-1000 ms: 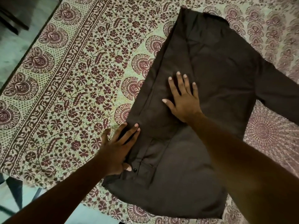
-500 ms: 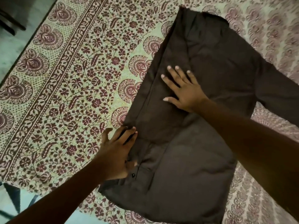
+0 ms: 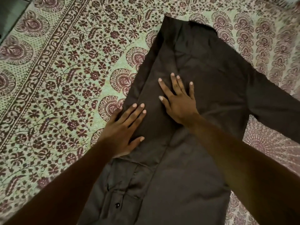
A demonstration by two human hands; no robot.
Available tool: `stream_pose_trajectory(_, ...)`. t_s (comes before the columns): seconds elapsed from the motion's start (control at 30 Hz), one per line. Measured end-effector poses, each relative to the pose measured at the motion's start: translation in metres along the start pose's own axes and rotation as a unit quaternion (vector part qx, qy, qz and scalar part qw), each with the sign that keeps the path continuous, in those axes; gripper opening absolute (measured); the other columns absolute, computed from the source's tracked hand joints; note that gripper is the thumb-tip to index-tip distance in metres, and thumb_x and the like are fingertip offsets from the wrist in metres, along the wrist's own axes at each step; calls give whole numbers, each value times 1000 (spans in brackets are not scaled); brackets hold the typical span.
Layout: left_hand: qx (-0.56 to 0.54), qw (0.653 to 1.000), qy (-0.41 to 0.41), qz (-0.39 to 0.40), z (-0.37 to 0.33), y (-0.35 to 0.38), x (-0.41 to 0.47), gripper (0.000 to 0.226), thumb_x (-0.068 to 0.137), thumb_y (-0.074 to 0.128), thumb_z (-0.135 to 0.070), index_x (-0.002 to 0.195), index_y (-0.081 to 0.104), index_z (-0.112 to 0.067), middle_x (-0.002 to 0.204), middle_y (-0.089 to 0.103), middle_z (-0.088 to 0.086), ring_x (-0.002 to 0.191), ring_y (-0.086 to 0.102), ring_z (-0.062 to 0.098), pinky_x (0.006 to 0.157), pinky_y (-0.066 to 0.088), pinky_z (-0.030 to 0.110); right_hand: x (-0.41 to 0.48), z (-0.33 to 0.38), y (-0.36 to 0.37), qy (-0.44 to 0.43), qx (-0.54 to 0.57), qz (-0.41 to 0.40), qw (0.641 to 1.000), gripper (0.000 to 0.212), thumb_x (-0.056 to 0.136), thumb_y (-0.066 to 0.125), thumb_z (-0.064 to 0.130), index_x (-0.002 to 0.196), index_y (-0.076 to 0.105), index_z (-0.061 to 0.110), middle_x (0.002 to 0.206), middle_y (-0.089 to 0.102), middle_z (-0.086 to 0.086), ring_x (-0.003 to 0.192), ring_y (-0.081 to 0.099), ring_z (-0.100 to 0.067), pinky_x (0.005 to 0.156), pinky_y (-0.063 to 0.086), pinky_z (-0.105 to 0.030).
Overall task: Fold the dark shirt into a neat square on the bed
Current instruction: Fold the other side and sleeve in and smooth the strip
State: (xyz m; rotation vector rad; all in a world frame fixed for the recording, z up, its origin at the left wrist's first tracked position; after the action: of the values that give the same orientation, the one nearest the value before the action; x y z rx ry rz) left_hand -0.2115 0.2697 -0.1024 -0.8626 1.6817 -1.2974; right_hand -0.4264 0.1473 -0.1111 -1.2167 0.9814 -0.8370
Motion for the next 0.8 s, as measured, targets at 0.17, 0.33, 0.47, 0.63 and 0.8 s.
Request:
stream_pose_trajectory(0.17,-7,1000,-1,9,2,-2,3,90,94,47,-64,166,20,-17,176,9,1,161,13,20,123,25,53,30,11,-19,-22,-2,-76,997,69,107,30,51,164,22,14,174,9,-10,161,6,-27,129,7,-56)
stream_pose_trajectory(0.33,-6,1000,8,9,2,-2,4,91,93,49,-64,165,22,-16,175,11,2,161,15,21,122,26,52,70,18,-8,-101,4,-23,995,75,104,26,64,166,17,23,174,10,-3,161,9,-22,128,12,-54)
stream_pose_trajectory(0.47,-17,1000,7,16,4,1,4,92,93,48,-65,166,20,-16,176,7,2,162,12,21,121,27,53,138,-8,-19,18,23,0,1000,79,100,19,73,166,8,31,175,1,4,161,2,-23,126,0,-59)
stream_pose_trajectory(0.63,-24,999,10,26,6,2,6,91,94,47,-65,166,20,-15,176,7,2,162,12,22,121,29,55,206,-43,-38,92,-2,56,994,86,96,8,79,166,-1,29,175,-6,1,161,-8,-21,124,-13,-62)
stream_pose_trajectory(0.8,-26,999,10,24,8,0,7,91,95,46,-65,166,20,-15,176,8,3,161,14,22,120,30,54,217,-41,-53,113,16,11,993,83,104,14,67,166,2,14,174,-5,-6,161,-7,-26,126,-6,-61)
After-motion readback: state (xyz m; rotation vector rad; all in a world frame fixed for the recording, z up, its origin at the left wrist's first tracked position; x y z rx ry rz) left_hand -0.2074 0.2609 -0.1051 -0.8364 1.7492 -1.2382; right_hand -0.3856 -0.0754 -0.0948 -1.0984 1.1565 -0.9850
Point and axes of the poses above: each hand's wrist, its own x-axis towards the middle knuckle, its own y-axis out of the palm, z = x × y, the point moved 4 cm from there along x, towards the middle knuckle
